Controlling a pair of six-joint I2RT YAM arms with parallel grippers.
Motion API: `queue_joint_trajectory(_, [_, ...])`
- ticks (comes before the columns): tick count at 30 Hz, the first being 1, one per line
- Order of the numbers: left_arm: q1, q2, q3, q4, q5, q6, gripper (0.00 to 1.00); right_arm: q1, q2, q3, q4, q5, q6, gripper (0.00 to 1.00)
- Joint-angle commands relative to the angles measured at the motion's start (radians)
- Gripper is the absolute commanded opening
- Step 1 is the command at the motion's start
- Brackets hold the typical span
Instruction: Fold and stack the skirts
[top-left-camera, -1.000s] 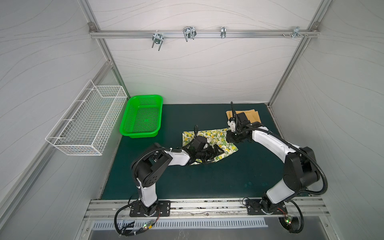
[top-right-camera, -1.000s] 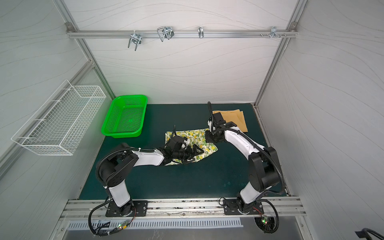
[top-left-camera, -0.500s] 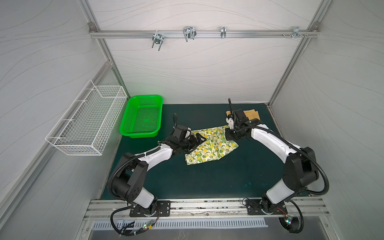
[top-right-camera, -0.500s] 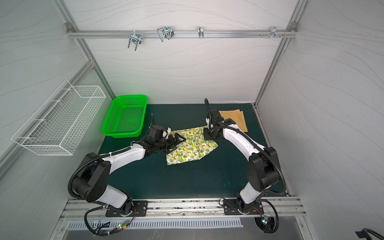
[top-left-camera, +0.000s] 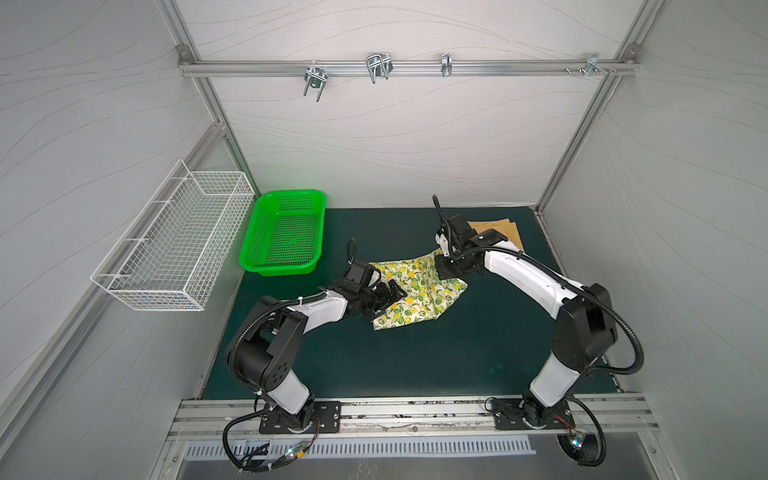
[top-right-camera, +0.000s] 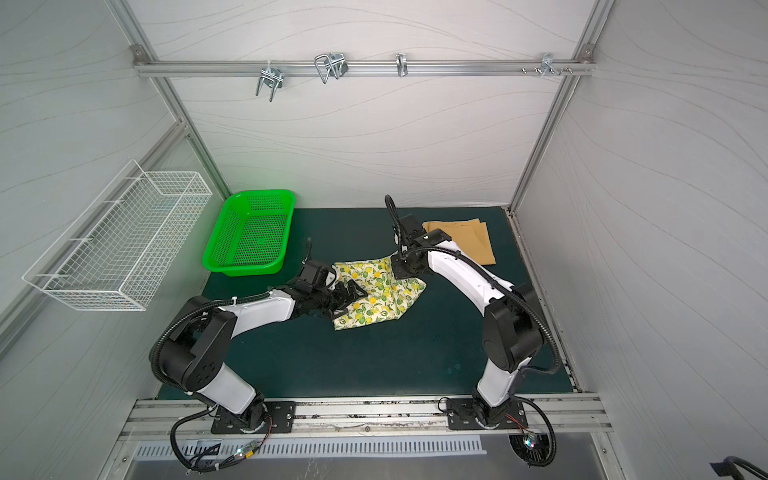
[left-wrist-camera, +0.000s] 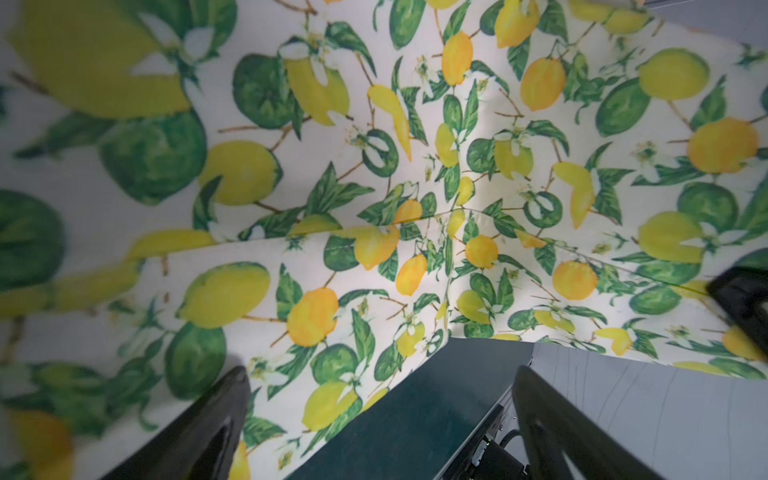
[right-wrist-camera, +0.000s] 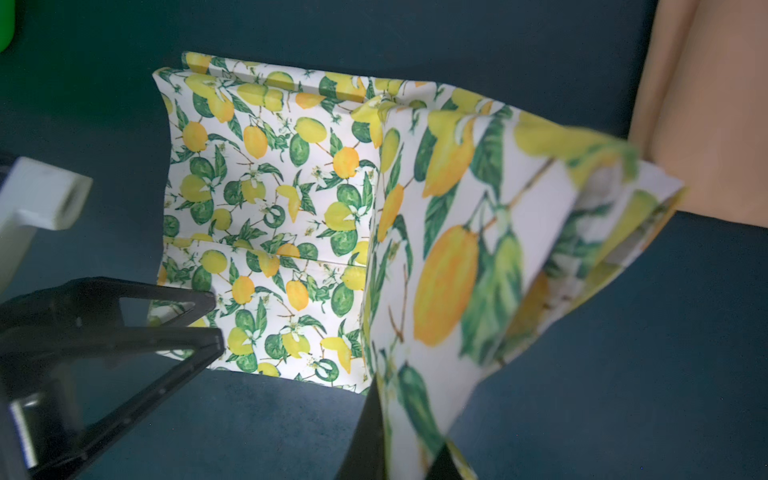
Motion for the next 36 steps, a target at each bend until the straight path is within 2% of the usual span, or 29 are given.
queue_joint_trajectory(1, [0.003, 0.029, 0.019, 0.058, 0.008, 0.02, 0.99, 0.011, 0.037, 0.035, -0.034, -0.109, 0.063, 0.07])
queue_joint_trajectory(9, [0.003, 0.067, 0.001, 0.085, 0.019, 0.035, 0.99, 0.01, 0.093, -0.022, 0.181, -0.452, 0.303, 0.07])
queue_joint_trajectory(14, [0.003, 0.074, -0.003, 0.09, 0.021, 0.044, 0.99, 0.01, 0.131, -0.064, 0.326, -0.577, 0.444, 0.08])
queue_joint_trajectory(22, [0.003, 0.088, -0.015, 0.116, 0.03, 0.039, 0.99, 0.02, 0.172, -0.097, 0.419, -0.574, 0.515, 0.08])
queue_joint_trajectory(27, [0.004, 0.09, -0.019, 0.127, 0.035, 0.039, 0.99, 0.025, 0.21, -0.133, 0.515, -0.621, 0.584, 0.09])
queue_joint_trajectory(36, [0.009, 0.064, -0.039, 0.149, 0.042, 0.038, 0.99, 0.034, 0.261, -0.135, 0.535, -0.635, 0.591, 0.11])
